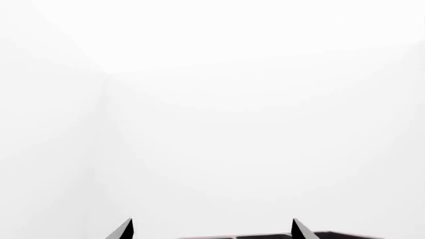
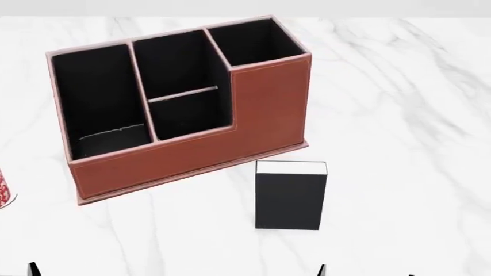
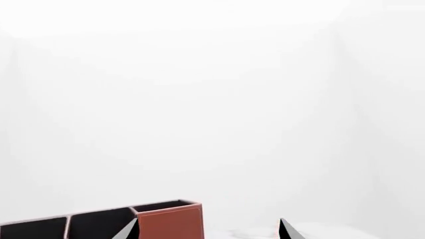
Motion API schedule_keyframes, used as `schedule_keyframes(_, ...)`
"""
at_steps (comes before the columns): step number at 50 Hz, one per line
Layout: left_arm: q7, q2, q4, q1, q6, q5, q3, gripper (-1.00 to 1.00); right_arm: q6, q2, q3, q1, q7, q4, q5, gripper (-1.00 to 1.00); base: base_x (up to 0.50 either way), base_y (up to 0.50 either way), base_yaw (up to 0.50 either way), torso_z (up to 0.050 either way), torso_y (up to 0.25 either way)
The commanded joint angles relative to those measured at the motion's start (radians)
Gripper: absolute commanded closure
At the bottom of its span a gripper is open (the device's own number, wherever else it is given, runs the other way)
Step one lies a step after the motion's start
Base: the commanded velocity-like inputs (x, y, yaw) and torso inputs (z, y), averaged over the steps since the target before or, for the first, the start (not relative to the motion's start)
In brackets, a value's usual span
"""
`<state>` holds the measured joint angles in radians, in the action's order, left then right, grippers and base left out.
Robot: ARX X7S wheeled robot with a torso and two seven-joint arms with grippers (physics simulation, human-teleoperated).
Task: Pick up the book and place it in the back compartment of the caddy.
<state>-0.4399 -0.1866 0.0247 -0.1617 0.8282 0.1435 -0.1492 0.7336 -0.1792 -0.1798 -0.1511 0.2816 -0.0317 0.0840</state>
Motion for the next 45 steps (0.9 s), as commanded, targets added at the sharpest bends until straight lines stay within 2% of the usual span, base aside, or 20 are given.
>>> schedule_keyframes(1,-0.008,-0.007,0.001,0.001,-0.002,0.000,-0.007,-1.00,0.001,-0.006,-0.006,0.000,0.007,-0.001,0.003,-1.00,0.00,-0.16,0.00,0.000,0.000)
schedule_keyframes(29,-0.028,-0.022,0.003,0.003,-0.004,0.000,-0.021,-1.00,0.022,-0.018,-0.019,-0.005,0.023,-0.005,0.008,-1.00,0.00,-0.16,0.00,0.000,0.000)
schedule_keyframes(45,-0.041,-0.030,0.006,0.001,-0.004,0.001,-0.027,-1.00,0.099,-0.020,-0.019,-0.018,0.033,0.002,0.001,-1.00,0.07,0.00,0.00,0.000,0.000)
